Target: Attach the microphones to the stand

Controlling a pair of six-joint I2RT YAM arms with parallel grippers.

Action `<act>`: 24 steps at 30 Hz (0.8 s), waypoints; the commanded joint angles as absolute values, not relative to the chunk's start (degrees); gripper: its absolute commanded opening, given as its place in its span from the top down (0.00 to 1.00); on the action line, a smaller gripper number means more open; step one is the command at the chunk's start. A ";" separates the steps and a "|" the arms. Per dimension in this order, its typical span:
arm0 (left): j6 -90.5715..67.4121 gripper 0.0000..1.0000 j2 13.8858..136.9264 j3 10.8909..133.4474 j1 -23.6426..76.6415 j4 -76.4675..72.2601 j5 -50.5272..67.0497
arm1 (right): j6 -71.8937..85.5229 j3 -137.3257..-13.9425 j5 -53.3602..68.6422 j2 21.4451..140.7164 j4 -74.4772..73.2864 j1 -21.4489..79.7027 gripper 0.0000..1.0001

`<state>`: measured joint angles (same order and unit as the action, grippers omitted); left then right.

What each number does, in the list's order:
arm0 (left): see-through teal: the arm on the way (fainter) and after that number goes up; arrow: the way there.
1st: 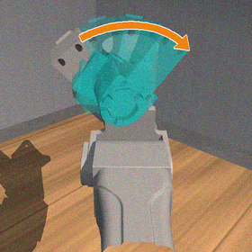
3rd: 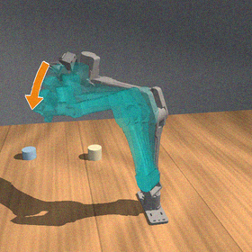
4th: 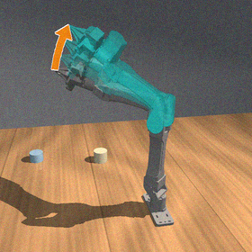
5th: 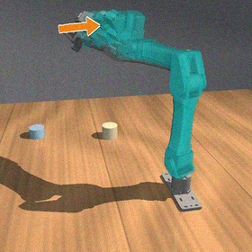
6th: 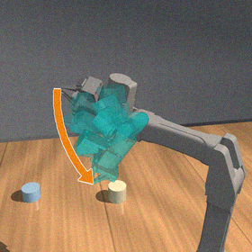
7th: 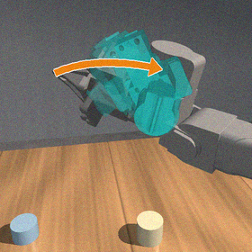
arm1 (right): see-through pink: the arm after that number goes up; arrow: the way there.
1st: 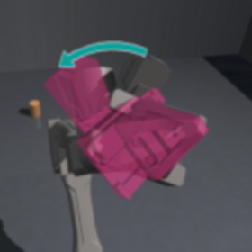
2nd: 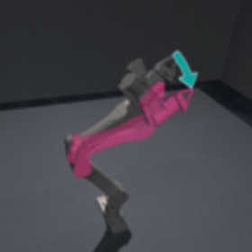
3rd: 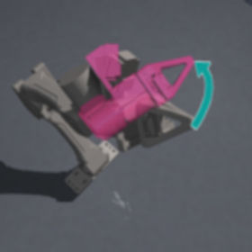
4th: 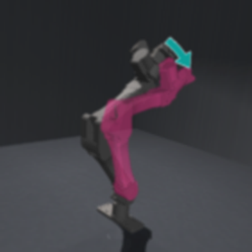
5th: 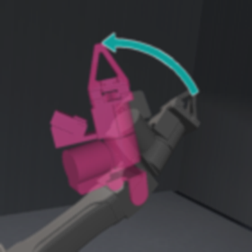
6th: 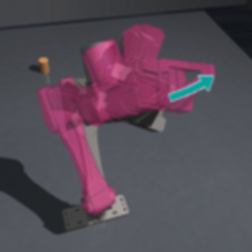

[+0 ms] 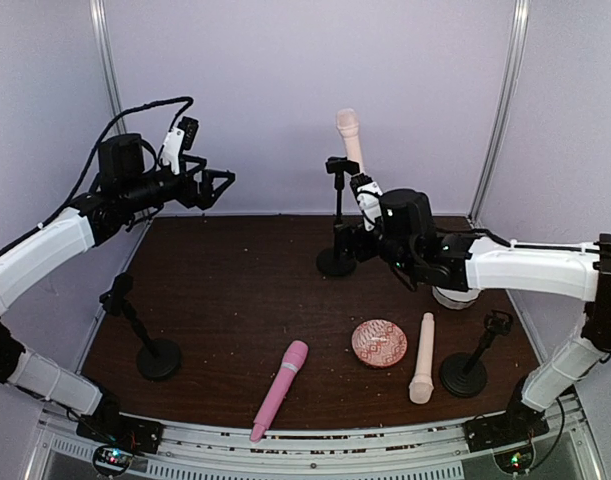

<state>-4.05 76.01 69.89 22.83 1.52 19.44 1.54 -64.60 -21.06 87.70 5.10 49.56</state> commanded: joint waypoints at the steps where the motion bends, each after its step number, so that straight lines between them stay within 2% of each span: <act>1: 3.81 0.02 72.65 70.00 25.66 1.97 7.54 | 0.29 -59.23 -19.29 78.93 1.08 55.75 0.10; 4: 15.26 0.02 72.45 69.02 28.03 2.42 -6.04 | 1.03 -56.12 -14.66 72.72 -4.40 58.78 0.11; 7: 13.04 0.02 75.48 68.82 27.59 -1.92 -18.57 | 2.40 -51.50 -8.65 66.86 -5.17 59.33 0.12; 11: 10.01 0.04 75.56 70.43 26.90 3.43 -10.99 | 2.86 -45.74 -2.05 62.20 -2.94 59.33 0.12; 14: 0.96 0.27 74.47 78.06 26.94 20.16 -10.16 | 2.29 -43.07 0.72 61.32 -1.40 59.37 0.13; 16: -3.77 0.33 74.30 83.17 26.96 33.66 -9.16 | 2.01 -41.88 1.78 61.70 -0.27 59.36 0.13; 21: -4.43 0.31 69.96 85.77 28.01 54.74 -9.67 | 2.66 -40.63 6.32 64.68 3.59 59.38 0.15; 24: -4.81 0.23 66.91 84.60 27.96 61.76 -11.50 | 3.25 -39.57 11.04 66.48 7.11 59.40 0.18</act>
<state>-2.13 70.43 84.95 27.62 44.93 -9.30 2.02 -41.01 3.66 64.64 0.58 59.33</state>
